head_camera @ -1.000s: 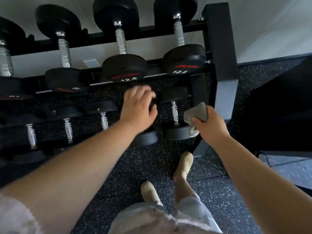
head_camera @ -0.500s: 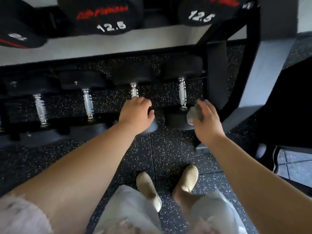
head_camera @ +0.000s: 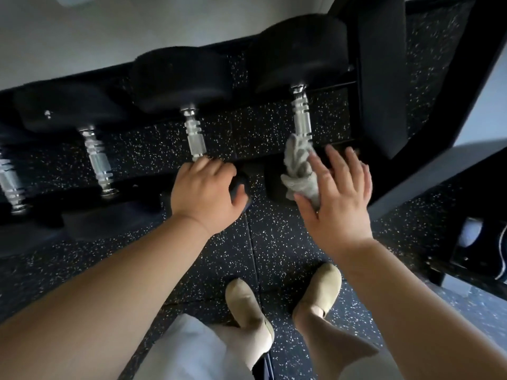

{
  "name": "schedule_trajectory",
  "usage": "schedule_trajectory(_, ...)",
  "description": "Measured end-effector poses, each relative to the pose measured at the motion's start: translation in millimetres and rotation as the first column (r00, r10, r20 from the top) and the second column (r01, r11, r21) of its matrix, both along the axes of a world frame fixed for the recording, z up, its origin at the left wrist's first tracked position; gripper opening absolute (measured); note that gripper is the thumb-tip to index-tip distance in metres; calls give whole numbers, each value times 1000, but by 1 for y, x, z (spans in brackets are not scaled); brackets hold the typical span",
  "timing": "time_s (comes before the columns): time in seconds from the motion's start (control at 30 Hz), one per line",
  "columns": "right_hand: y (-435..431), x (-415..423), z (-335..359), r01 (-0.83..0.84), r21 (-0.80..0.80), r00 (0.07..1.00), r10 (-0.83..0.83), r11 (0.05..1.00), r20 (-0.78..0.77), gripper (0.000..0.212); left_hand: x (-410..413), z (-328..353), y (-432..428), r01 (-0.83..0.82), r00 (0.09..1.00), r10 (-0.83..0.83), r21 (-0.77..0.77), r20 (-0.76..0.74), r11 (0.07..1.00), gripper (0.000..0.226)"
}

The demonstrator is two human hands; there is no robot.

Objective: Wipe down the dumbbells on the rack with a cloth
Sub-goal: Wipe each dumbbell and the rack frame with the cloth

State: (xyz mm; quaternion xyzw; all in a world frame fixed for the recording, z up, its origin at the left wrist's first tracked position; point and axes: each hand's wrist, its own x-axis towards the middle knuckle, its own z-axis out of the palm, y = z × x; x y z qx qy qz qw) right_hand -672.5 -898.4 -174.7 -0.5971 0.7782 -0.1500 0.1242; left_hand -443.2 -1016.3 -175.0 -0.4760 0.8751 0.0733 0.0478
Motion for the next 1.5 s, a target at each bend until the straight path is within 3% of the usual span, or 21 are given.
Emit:
schedule_trajectory(0.1, -3, 17, -3, -120, -2, 992, 120, 993, -41, 65, -2, 2, 0, -1, 1000, 1, 30, 11, 1000, 40)
schedule_trajectory(0.17, 1, 11, -3, -100, -22, 994, 101, 995, 36, 62, -2, 2, 0, -1, 1000, 0, 23, 9, 1000, 38)
schedule_trajectory(0.23, 11, -2, -4, 45, -80, 980, -28, 996, 197, 61, -1, 1, 2, -1, 1000, 1, 20, -4, 1000, 37)
schedule_trajectory(0.33, 23, -18, -1, 339, -32, 864, -298, 940, 407, 68, -3, 1, 2, -9, 1000, 8, 31, 24, 999, 36)
schedule_trajectory(0.43, 21, -10, 1, 370, -27, 834, -320, 928, 451, 72, -4, 1, 2, -10, 999, 9, 25, 34, 1000, 35)
schedule_trajectory(0.5, 13, 6, -3, 307, -82, 868, -243, 948, 433, 71, -1, 0, 2, -7, 1000, 7, 7, 8, 1000, 35)
schedule_trajectory(0.77, 15, 53, -18, 153, -188, 985, -134, 970, 110, 52, 0, -3, 4, 17, 998, -20, -55, -53, 998, 35)
schedule_trajectory(0.93, 9, 18, -36, 137, -412, 986, -85, 901, 141, 34, 0, -5, 5, 15, 996, -23, -94, -91, 995, 33)
schedule_trajectory(1.03, 12, -3, -40, 278, -417, 930, -134, 866, 341, 38, -1, -7, 5, 10, 994, -22, -114, -107, 993, 33)
schedule_trajectory(1.1, 13, -16, -41, 495, -301, 824, -331, 815, 459, 39, 0, -7, 6, 3, 992, -18, -120, -126, 993, 33)
schedule_trajectory(1.17, 12, -19, -40, 601, -223, 747, -439, 768, 499, 42, 0, -6, 9, 1, 990, -19, -129, -137, 992, 33)
schedule_trajectory(1.37, 10, 17, -33, 281, -371, 942, -179, 885, 285, 44, -8, -2, 5, -201, 959, 187, -47, -213, 978, 29)
schedule_trajectory(1.5, 7, 43, -32, -106, -372, 994, 107, 922, -18, 39, -13, -1, 9, -187, 972, 163, -137, -171, 973, 30)
